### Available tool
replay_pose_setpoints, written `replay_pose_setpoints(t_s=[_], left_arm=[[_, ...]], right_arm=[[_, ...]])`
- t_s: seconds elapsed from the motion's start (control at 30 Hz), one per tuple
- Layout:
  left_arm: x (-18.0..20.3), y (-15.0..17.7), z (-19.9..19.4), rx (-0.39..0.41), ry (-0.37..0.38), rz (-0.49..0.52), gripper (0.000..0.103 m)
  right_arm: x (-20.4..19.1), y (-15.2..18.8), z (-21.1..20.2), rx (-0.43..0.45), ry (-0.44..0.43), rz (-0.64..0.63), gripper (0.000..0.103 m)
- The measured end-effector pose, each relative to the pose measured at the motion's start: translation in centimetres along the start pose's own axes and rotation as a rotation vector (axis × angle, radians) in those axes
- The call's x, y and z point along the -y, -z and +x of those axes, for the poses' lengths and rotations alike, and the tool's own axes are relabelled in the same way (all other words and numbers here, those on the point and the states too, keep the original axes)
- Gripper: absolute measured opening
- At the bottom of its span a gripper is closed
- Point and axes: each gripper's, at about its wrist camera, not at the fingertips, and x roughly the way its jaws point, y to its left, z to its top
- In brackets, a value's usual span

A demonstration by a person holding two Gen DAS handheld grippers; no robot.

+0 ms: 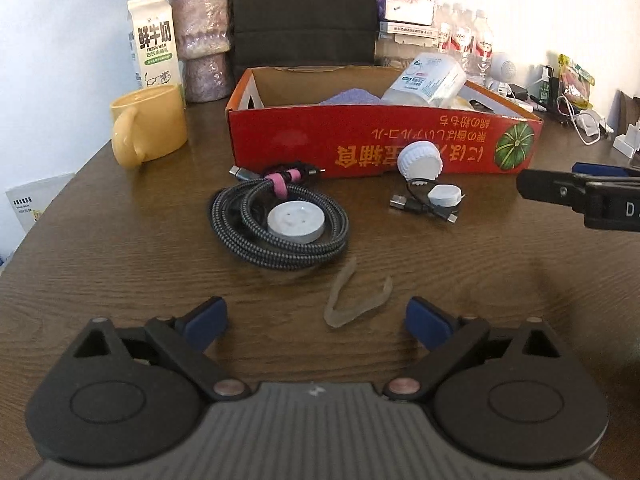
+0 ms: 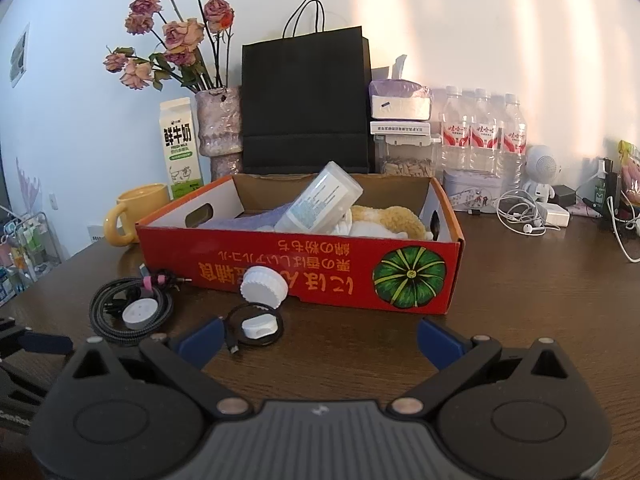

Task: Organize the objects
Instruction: 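Withdraw both tools from the box back over the table, then grasp the clear plastic piece on the table with the left tool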

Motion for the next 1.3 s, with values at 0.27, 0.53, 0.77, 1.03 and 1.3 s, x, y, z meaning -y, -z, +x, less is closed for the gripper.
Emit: replay_pose_setpoints(t_s=[0.27,0.53,0.77,1.03,1.3], left_arm=[[0.0,0.0,0.1,0.008,0.001,0.000,0.099],[0.5,-0.2,-0.1,0.048,0.044,0.026,0.055],[0.5,-0.2,-0.4,0.069,0.102,0.017,0.007],[0.4,-0.5,-1.4,0.114,0.117,0.001,0.004],[0.3,-2.0,-3.4,0.208,0.124,-0.017,0.004]], right_arm=[[-0.3,0.1,0.0,0.002,-0.008,-0.013,0.103],[-0.5,0.2,0.1,-0.004,-0.006,-0.022,0.103],[-0.5,0.3,0.2,-0.011,-0.005,-0.025,0.103],[-0.6,0.5,0.3,-0.018,-0.002,-0.033,0.103],[-0.7,0.6,0.5,-0.025,0.004,-0.036,0.103]])
